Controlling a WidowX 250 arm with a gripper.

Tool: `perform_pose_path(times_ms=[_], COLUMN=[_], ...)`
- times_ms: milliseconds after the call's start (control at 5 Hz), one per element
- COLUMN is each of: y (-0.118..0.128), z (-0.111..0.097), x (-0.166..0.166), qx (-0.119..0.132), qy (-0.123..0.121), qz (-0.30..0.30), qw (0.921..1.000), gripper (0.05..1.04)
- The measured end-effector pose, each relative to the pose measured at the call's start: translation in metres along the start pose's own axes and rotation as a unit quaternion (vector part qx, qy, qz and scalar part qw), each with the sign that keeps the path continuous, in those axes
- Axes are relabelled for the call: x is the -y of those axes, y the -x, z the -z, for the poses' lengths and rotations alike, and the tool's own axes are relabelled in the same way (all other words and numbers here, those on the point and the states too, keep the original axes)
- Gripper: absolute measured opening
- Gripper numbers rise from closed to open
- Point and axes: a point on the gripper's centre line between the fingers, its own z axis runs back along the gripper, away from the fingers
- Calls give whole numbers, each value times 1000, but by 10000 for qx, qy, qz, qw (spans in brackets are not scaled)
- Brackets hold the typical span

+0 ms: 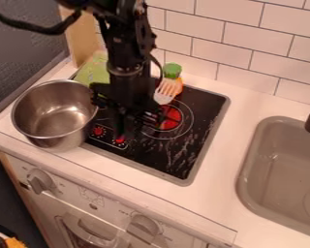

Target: Put the blue spatula to the bottom of burner.

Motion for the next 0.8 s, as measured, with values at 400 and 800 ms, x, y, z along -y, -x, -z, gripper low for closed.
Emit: perform_pose_path(times_ms=[400, 800], y=[13, 27], z=[12, 19], x=[27, 36], qx=[-174, -339], qy=[-5, -81], qz=[233, 165], qw=[9996, 9993], gripper=[217, 217])
